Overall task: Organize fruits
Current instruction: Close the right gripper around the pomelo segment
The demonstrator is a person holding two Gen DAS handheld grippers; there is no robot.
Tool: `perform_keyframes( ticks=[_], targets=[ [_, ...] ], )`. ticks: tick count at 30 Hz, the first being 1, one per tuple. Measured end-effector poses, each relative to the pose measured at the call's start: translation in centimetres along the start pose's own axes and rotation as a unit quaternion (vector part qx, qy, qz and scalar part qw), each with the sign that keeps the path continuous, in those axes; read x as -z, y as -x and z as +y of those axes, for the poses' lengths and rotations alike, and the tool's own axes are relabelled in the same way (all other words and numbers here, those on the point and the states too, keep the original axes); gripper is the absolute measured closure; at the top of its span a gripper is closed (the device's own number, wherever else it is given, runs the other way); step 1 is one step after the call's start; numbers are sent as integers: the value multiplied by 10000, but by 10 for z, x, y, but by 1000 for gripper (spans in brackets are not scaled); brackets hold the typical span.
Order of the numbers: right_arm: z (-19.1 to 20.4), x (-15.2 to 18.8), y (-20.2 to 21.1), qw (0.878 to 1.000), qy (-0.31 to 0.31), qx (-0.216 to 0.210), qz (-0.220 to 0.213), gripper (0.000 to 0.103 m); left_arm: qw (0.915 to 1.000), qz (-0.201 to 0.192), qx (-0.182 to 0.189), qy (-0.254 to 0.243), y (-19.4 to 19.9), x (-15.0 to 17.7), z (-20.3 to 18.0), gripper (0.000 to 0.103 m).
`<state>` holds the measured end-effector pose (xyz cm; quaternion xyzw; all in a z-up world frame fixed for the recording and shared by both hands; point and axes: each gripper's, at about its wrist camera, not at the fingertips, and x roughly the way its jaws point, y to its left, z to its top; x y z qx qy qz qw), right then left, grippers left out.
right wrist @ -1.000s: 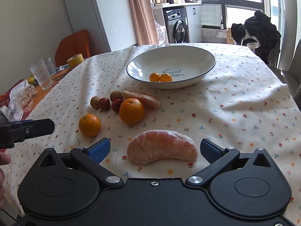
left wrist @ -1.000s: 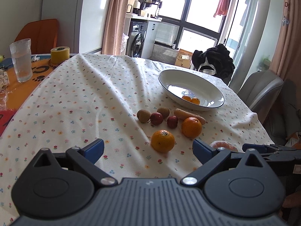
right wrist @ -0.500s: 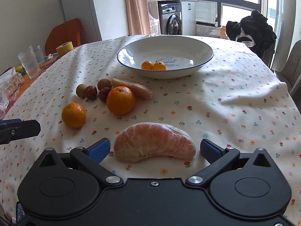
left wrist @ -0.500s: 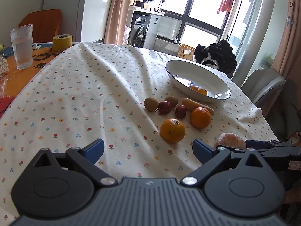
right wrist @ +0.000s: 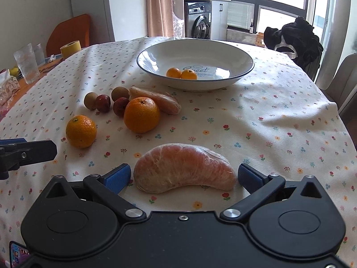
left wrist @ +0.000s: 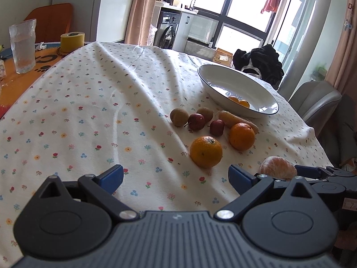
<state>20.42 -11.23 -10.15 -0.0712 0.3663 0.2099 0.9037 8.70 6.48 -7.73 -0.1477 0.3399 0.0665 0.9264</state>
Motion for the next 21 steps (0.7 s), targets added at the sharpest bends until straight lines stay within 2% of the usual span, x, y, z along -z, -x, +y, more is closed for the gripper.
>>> perform_keyframes(
  ticks=[7,12,21],
  targets=[
    [2,1,-2,9999,44,51,-81,1,10000,11,48,57,-1,2,3,4],
    [3,3,2,9996,198,17,-213,13,10000,-11,59,53,0,1,3,4],
    [-8,3,6,9992,143,-262,-269,13,10000,-12,47,18,-4,-1,-4,4]
  ],
)
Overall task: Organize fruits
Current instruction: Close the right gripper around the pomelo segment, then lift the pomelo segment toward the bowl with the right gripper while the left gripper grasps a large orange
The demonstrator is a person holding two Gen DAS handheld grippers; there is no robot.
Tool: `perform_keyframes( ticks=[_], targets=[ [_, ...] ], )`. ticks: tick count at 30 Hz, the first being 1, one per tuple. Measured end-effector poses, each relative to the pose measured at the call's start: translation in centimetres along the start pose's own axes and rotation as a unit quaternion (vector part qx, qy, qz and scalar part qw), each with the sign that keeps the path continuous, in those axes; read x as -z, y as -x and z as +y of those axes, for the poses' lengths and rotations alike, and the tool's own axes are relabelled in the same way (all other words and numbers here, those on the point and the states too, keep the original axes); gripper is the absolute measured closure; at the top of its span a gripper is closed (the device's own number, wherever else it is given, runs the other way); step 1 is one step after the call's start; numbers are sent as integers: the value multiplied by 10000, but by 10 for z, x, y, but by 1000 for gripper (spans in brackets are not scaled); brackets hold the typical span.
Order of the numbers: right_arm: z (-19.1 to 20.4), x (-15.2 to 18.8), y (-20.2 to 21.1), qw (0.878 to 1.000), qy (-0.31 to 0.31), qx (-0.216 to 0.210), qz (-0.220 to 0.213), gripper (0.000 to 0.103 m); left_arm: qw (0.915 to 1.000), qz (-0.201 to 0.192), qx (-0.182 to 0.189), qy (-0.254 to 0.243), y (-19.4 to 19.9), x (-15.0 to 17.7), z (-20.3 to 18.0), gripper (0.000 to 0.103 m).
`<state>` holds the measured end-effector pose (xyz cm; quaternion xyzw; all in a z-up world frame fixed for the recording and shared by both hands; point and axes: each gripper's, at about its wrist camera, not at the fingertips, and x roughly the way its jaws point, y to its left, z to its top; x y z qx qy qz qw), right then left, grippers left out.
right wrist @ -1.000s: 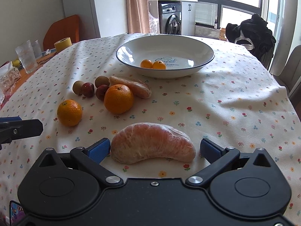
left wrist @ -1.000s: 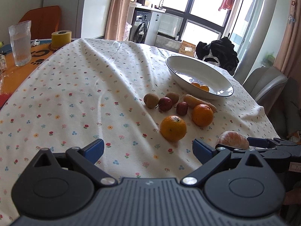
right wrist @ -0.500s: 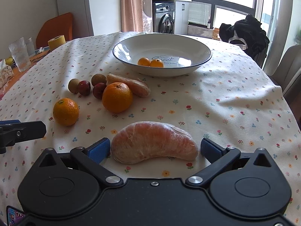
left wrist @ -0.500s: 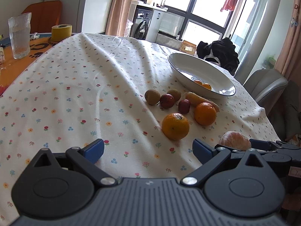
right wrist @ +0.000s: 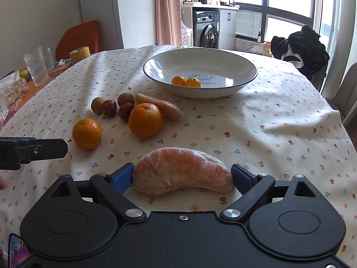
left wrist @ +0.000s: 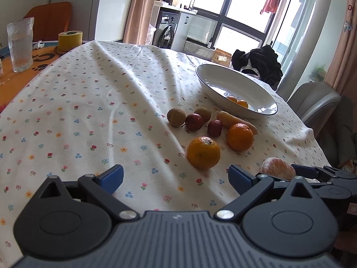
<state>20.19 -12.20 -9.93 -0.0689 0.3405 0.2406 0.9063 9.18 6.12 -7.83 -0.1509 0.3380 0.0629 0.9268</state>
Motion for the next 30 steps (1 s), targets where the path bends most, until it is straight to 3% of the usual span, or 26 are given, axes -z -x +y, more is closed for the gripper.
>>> perform_keyframes(
  ticks=[26,29,30],
  targets=[
    [-38,-10,12,9983,-172,-339,-439,14,9995,-100,90,-279,-34,-6,-42,6],
    [-41,-11,12,9981,-172,-366,-471,14,9997,-97,53,-239,-37,-8,-43,17],
    [-42,-12,12,9980,-176,-377,-479,14,9997,-86,47,-216,-37,-8,-43,27]
  ],
)
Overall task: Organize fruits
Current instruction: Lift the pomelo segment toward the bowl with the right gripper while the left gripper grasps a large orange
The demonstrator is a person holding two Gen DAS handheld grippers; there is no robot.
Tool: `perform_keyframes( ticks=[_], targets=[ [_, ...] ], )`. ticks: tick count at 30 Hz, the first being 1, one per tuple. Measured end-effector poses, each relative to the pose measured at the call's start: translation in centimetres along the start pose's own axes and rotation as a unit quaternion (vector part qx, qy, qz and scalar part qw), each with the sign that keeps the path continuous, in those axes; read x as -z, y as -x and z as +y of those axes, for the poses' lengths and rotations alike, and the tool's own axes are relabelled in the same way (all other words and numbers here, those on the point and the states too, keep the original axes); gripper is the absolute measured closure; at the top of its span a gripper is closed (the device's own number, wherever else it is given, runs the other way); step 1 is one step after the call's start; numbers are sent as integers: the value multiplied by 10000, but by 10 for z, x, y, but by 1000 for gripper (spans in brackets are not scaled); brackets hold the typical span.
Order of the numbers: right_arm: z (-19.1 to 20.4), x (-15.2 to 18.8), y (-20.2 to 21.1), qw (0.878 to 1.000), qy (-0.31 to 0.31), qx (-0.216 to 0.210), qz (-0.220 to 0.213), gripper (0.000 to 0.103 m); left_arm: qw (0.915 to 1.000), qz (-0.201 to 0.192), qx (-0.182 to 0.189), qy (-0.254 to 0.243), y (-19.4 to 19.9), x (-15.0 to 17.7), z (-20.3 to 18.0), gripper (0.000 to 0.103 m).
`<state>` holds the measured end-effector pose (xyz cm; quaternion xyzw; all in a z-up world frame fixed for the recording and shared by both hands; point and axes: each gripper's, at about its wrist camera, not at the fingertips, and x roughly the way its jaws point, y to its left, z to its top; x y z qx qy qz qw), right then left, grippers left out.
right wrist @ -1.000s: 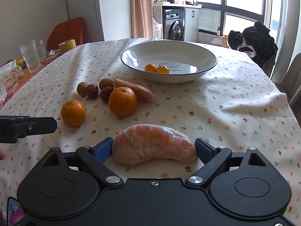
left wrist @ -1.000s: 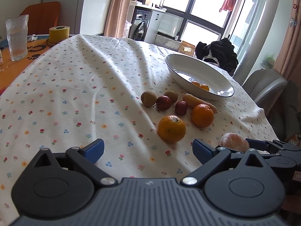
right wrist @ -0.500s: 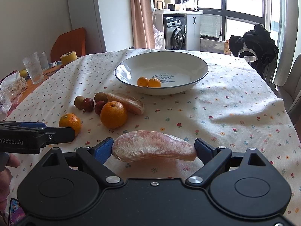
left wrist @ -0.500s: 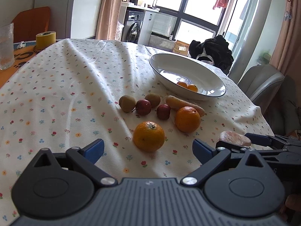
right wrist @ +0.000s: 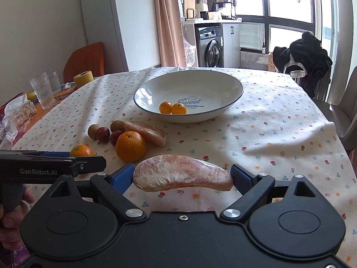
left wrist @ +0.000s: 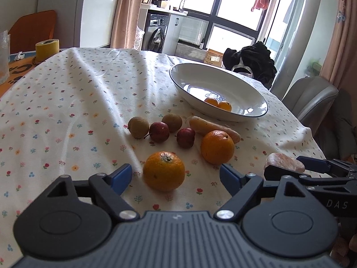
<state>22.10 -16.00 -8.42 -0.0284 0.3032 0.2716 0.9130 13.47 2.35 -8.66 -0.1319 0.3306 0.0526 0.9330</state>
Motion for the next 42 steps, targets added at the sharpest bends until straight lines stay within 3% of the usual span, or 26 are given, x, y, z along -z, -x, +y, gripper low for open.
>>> perform_keyframes(
  ticks=[4,5,22,42],
  targets=[
    [-4,-1,0,10000,-18,-43,-50,14,9992,30,-387,-75,-2,-1,-2,62],
    [-5,-1,0,10000,-26,-59,-58,14,9992,42,-405,-48,-2,-2,-1,65],
    [1,-18,-4,9995,157,-110,-235,14,9995,-197,-207,92,16,-20,1,65],
    [-10,-53,-21,9986,262,-48,-460,14,9995,-301,-93,-28,-1,-53,-12,65]
  ],
)
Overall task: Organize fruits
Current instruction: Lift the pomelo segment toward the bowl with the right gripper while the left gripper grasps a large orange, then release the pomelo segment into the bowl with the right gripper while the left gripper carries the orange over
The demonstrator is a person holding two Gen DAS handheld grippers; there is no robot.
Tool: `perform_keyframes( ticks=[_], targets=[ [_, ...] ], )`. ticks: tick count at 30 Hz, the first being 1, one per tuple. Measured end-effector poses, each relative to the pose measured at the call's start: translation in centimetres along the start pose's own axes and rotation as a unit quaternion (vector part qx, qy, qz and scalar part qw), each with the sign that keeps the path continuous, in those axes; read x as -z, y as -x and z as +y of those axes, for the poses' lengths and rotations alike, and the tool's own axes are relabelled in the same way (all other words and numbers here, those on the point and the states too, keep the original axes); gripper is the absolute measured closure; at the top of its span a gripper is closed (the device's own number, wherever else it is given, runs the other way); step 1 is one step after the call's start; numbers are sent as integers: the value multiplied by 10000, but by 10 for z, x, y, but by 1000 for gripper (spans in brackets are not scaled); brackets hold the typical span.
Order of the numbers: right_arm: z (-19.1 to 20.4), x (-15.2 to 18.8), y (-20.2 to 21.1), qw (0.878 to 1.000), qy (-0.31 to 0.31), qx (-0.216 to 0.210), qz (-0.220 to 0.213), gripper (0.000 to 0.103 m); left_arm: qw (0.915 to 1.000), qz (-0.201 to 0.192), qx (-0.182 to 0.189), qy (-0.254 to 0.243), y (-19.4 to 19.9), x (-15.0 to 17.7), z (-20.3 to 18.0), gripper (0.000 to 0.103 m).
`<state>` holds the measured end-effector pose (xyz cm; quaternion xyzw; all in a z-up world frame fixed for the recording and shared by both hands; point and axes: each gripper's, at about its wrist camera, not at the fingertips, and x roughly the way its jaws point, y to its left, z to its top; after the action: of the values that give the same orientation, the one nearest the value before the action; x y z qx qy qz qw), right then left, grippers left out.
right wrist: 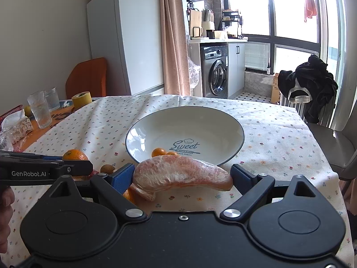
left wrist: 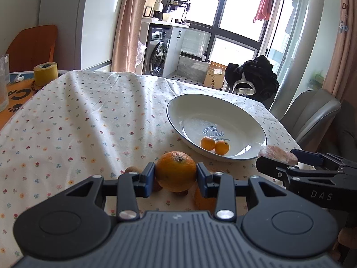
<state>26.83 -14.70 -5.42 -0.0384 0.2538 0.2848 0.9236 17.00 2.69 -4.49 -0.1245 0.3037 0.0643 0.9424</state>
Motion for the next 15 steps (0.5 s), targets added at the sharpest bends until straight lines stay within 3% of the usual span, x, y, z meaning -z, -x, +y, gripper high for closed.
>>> perform_keyframes(
  ticks=[15],
  targets=[
    [-20,-17,-29,9999,-92,74,-26,14,9997,83,154,-176,-35,-27,-19,65]
  ],
)
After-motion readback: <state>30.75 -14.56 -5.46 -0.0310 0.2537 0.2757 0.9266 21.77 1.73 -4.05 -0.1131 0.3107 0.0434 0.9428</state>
